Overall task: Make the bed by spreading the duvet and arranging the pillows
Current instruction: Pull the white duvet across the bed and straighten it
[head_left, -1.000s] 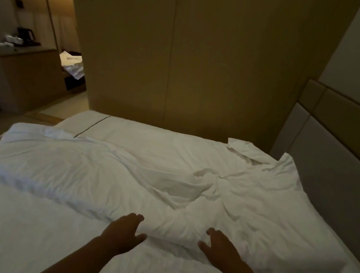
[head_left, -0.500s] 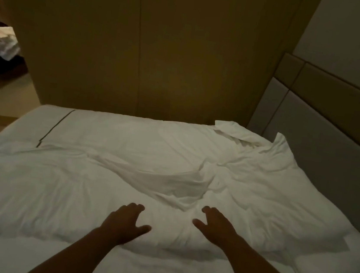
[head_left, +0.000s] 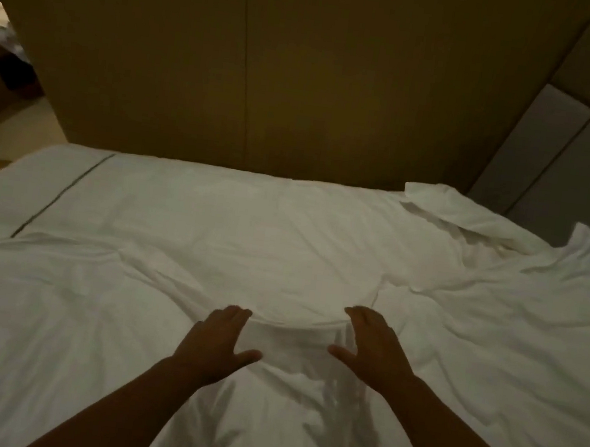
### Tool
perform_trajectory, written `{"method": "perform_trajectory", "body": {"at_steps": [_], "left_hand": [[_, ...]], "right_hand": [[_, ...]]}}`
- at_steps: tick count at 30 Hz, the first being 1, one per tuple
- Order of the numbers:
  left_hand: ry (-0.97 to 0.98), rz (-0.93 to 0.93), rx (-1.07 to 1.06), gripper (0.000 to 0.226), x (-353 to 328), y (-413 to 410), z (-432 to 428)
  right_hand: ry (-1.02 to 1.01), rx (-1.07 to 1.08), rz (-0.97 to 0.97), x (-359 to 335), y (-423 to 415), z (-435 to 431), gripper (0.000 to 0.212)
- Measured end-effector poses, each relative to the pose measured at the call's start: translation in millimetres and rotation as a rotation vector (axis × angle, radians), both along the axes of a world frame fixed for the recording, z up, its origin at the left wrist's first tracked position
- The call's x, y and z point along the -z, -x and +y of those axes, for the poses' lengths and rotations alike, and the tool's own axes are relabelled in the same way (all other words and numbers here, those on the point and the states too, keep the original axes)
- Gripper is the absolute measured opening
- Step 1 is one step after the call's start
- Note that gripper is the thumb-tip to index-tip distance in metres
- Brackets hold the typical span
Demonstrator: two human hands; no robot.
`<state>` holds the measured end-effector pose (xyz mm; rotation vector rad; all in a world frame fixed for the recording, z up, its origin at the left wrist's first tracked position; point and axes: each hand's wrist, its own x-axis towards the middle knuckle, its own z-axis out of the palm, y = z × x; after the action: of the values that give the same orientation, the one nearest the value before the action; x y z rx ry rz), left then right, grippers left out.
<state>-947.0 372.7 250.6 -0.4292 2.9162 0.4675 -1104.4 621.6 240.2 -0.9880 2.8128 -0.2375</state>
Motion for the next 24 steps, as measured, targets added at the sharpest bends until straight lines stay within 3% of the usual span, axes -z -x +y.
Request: {"method": "perform_trajectory", "body": {"at_steps": [5, 8, 11, 17, 24], "left_hand": [[0.111, -0.044, 0.074, 0.097, 85.9, 78.4, -20.2], [0.191, 0.055, 0.161, 0.065, 136.6, 103.8, -37.9], [0.066, 0.104, 0.084, 0.05, 159.9, 124.4, -50.6], [0.163, 0.205, -0.016, 0.073, 138.8, 197.1, -109.0], [0.313, 0.01, -0.054, 0.085, 196.5, 235.8, -148.4]], "right_hand": [[-0.064, -0.204, 0.104, 92.1, 74.7, -10.7, 0.091], [0.043, -0.173, 0.196, 143.4, 98.2, -10.2, 0.069], [0.133, -0.075, 0.247, 165.7, 119.2, -26.3, 0.07], [0.142, 0.049, 0.173, 159.2, 183.7, -95.2, 0.074], [0.055, 0.055, 0.089, 215.2, 215.8, -148.5, 0.059]]}}
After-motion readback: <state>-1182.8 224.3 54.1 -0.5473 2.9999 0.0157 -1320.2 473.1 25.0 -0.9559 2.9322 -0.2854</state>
